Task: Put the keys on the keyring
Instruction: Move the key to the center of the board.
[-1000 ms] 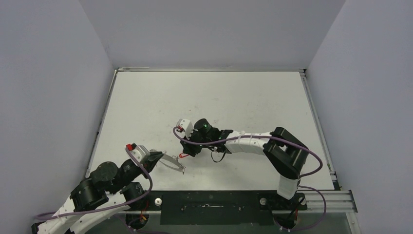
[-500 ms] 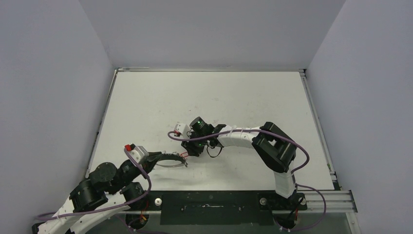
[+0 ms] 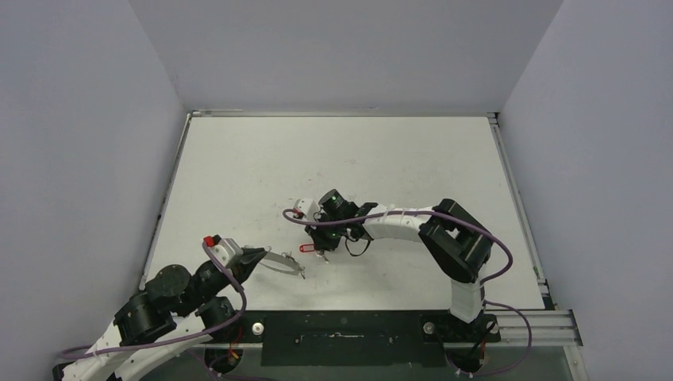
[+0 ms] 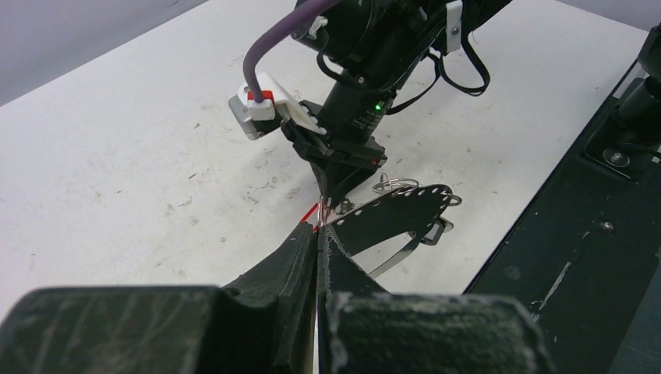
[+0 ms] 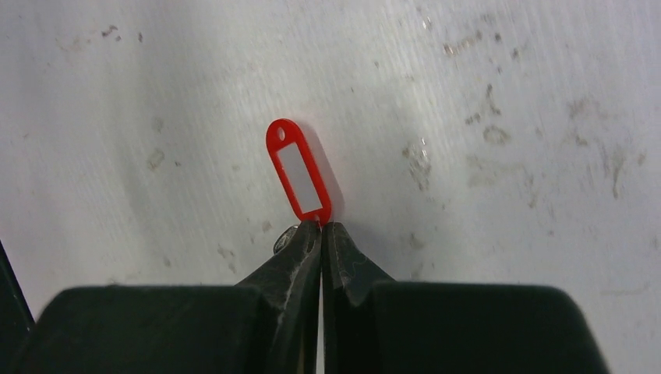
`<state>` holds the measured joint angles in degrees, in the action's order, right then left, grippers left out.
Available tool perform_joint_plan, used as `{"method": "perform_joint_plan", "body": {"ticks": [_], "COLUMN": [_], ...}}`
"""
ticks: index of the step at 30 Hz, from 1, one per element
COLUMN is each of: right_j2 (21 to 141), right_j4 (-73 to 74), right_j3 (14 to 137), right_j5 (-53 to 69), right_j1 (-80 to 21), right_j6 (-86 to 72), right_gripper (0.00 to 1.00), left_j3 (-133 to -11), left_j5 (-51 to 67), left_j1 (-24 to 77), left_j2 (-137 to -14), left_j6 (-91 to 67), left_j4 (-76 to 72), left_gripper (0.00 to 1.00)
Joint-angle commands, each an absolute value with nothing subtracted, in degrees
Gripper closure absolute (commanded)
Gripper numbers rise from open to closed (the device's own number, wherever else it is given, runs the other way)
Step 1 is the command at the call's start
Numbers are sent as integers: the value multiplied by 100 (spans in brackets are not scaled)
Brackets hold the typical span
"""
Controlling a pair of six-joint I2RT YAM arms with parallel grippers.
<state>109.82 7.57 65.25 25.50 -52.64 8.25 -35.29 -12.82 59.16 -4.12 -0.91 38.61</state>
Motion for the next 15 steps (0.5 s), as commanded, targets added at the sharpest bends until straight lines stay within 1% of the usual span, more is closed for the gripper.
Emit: {"method": "perform_joint_plan", "body": {"ticks": [1, 8, 15], "right_j2": [10319, 9546, 9082], "right_j4": [681, 1089, 1484], "right_j3": [6080, 5640, 5183], "right_j5": [2469, 2168, 1350], "right_j1": [-4987, -4803, -4672], "right_j6": [467, 123, -624], "right_gripper": [100, 100, 100], "left_j3": [-3423, -3035, -2673], "left_j5": [-1009, -450, -2], "left_j1": [5924, 5927, 5919], "left_j2": [-479, -1158, -2038], "left_j6": [-171, -81, -26], "left_j4": [3274, 2612, 1560], "left_gripper": [100, 100, 100]}}
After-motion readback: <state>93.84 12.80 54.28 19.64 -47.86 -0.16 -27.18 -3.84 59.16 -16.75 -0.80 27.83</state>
